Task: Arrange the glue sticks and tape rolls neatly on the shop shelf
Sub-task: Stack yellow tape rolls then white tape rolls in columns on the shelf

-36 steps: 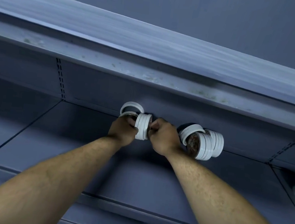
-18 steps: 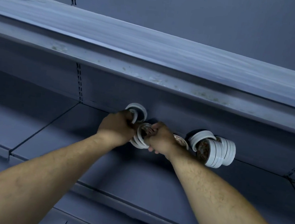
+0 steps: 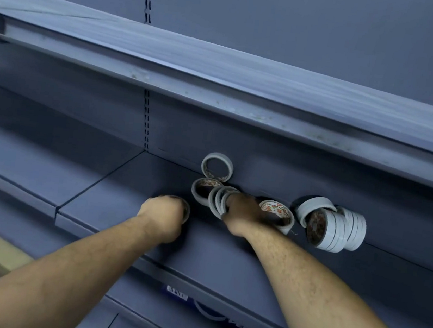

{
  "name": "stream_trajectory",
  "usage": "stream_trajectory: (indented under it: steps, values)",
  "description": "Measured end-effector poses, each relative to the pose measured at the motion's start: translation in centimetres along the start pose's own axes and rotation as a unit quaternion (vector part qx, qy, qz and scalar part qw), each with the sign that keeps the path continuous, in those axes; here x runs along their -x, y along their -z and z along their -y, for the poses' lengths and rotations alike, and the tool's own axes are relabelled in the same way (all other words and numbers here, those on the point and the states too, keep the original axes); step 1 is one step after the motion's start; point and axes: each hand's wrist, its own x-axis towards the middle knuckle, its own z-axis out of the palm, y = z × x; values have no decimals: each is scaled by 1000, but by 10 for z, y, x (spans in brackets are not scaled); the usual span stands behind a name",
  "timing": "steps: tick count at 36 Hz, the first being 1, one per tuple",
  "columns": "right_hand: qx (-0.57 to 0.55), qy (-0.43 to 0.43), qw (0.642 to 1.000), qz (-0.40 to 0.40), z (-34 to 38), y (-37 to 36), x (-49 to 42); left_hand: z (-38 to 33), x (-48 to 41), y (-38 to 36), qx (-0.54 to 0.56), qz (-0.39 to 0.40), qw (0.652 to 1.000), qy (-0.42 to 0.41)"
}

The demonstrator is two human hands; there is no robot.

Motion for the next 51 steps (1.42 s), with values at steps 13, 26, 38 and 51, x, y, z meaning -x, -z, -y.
stream_trajectory:
  steps: [13, 26, 38, 51]
  values:
    - [-21, -33, 999, -26, 8, -1, 18, 4, 2, -2, 22, -3, 1000, -9]
    - [15, -56, 997, -57, 26, 1, 25, 11, -6, -6, 42, 7, 999, -24]
    - [66, -15, 990, -120, -4, 20, 80, 11, -7, -11, -2, -13, 999, -38]
    - [0, -80, 981, -180, -97, 60, 174, -78, 38, 8, 25, -148, 984, -101]
